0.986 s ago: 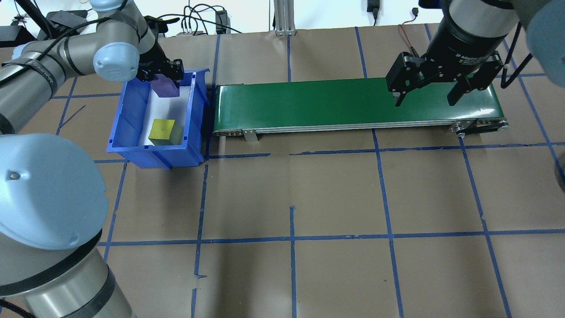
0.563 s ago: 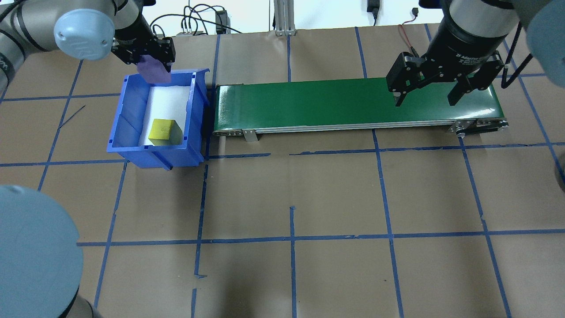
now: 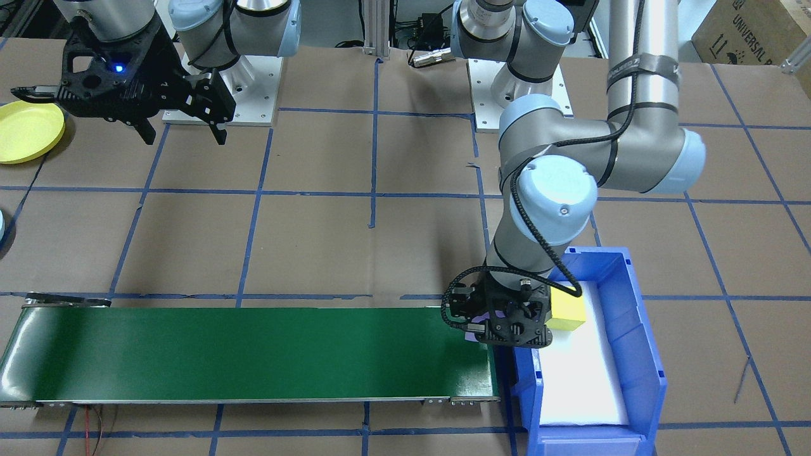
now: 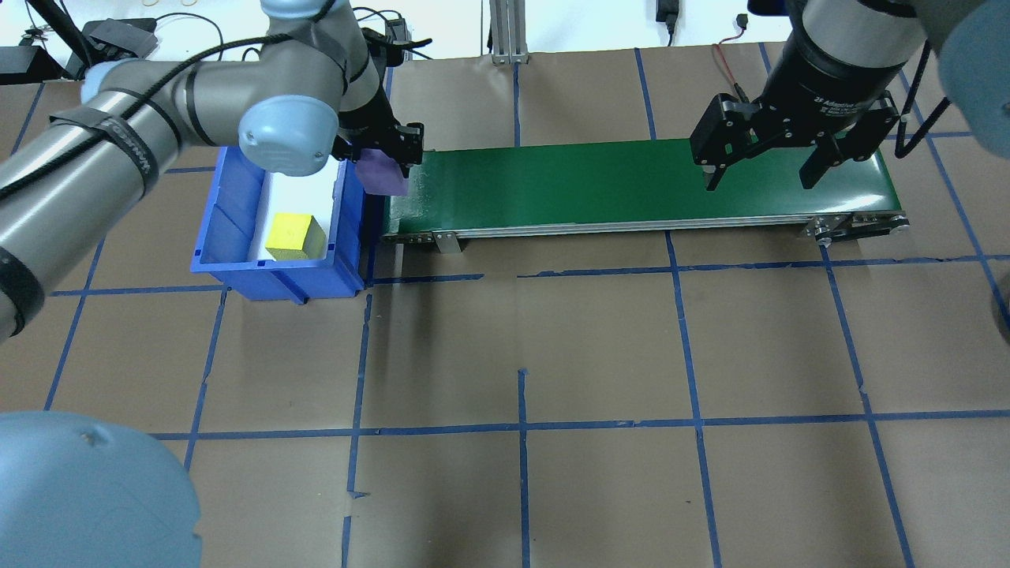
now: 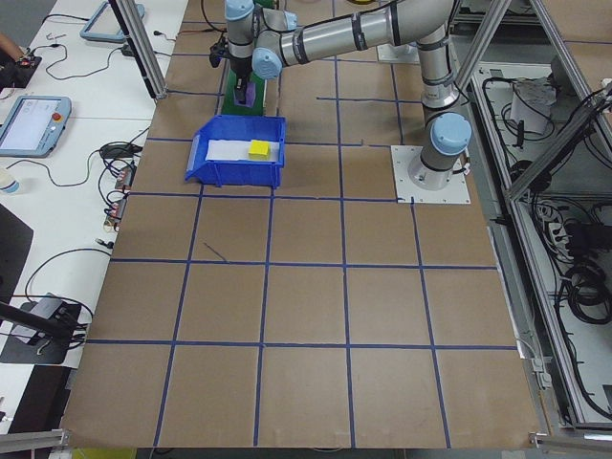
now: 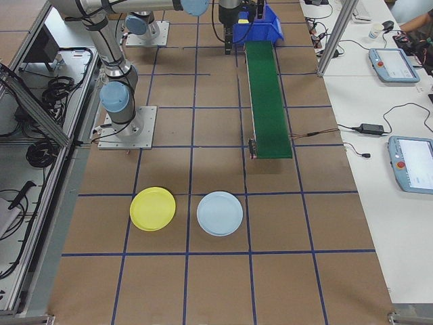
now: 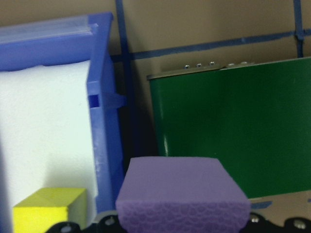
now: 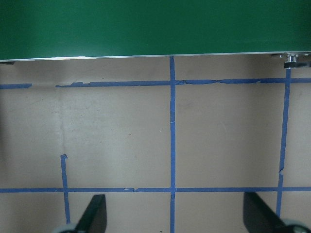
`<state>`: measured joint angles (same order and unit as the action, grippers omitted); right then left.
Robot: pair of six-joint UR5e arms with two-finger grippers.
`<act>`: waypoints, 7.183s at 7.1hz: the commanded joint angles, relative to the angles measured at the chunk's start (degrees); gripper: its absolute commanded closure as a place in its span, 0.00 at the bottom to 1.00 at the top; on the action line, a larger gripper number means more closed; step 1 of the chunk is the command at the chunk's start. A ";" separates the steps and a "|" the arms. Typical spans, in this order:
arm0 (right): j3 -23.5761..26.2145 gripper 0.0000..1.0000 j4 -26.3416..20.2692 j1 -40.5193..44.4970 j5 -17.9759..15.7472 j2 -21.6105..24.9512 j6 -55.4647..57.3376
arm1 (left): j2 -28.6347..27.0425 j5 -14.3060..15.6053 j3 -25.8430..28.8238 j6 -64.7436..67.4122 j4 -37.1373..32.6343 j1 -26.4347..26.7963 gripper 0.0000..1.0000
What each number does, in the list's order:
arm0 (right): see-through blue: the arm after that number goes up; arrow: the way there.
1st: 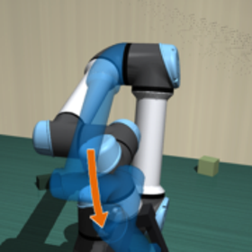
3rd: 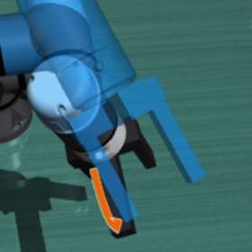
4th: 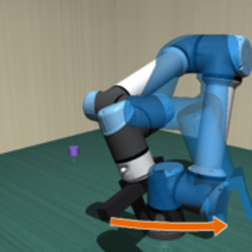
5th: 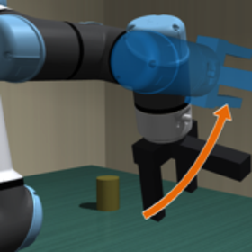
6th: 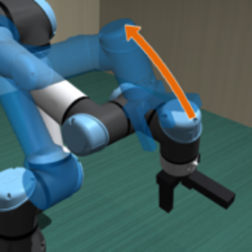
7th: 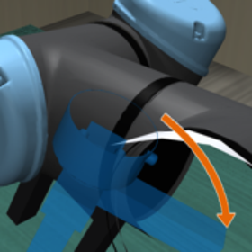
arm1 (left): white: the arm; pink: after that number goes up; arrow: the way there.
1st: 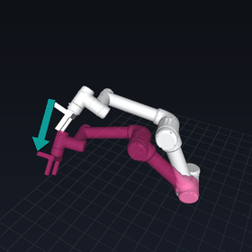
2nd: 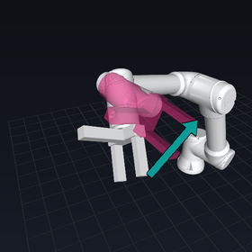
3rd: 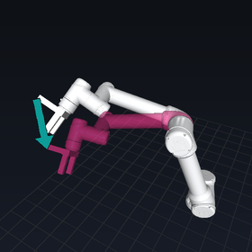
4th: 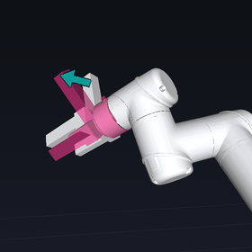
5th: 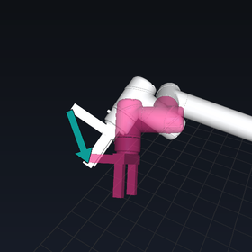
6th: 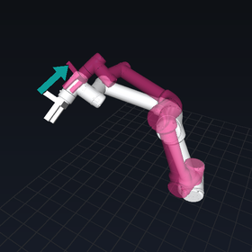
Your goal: Move block left to right into plate
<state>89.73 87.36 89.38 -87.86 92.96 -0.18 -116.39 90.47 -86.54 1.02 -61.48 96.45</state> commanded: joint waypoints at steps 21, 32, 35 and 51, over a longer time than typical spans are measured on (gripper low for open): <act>0.00 0.00 0.09 0.00 0.24 0.03 -0.08 | 7.29 0.67 -9.35 -8.92 -5.80 -14.98 0.02; 0.00 0.00 0.09 0.00 0.24 0.03 -0.08 | 2.84 0.06 13.50 -0.80 -20.57 -5.01 0.35; 0.00 0.00 0.09 0.00 0.24 0.11 -0.08 | -4.10 0.32 11.93 4.96 -10.07 3.92 0.36; -6.24 0.00 20.98 -20.74 12.68 -21.30 -9.66 | 29.20 1.46 -7.24 2.76 -22.02 -0.65 0.00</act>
<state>83.33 105.17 69.32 -79.07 74.80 -9.52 -87.23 91.42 -93.41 3.78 -83.67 95.70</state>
